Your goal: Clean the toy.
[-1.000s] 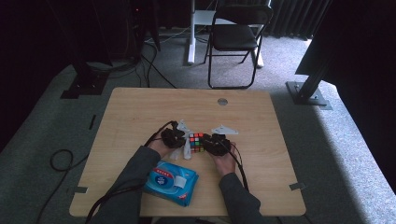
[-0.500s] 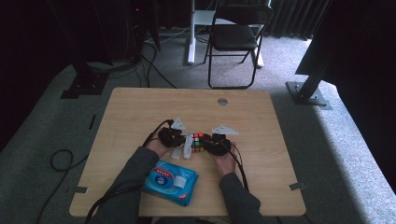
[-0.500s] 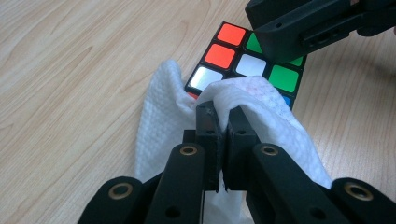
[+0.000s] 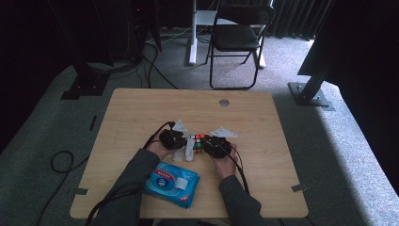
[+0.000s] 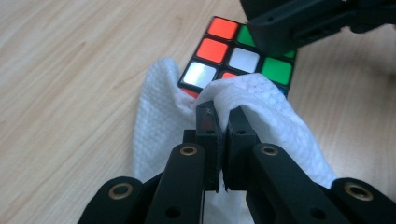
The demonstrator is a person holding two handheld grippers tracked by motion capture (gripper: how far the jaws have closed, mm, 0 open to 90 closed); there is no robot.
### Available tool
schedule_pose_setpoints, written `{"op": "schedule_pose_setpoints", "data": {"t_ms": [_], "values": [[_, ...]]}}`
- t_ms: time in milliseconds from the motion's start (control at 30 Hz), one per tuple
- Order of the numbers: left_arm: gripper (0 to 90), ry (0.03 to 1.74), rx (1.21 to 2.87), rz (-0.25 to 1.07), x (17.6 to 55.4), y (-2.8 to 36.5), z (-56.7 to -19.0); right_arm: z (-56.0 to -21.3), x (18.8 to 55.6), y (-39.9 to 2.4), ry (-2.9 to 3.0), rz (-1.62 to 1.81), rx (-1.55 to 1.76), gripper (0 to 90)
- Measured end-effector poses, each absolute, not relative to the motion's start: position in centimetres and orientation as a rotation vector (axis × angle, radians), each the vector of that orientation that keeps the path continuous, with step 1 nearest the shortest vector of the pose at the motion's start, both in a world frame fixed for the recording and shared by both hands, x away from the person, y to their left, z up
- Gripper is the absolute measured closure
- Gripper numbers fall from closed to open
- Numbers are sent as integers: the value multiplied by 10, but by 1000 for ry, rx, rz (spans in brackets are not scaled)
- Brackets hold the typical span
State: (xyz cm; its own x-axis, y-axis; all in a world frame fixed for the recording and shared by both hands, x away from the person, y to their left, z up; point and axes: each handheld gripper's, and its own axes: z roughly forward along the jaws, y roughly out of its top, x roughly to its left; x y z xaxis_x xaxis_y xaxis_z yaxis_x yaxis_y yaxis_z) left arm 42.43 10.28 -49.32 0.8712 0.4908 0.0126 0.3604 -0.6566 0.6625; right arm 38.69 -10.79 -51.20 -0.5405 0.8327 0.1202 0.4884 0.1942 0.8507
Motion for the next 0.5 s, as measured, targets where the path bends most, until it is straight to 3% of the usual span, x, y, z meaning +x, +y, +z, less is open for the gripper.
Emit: {"op": "schedule_pose_setpoints", "data": {"t_ms": [500], "values": [[869,549,2411,199,420,98,-495,-512,386,-107,2090,1269,1255,712]]}}
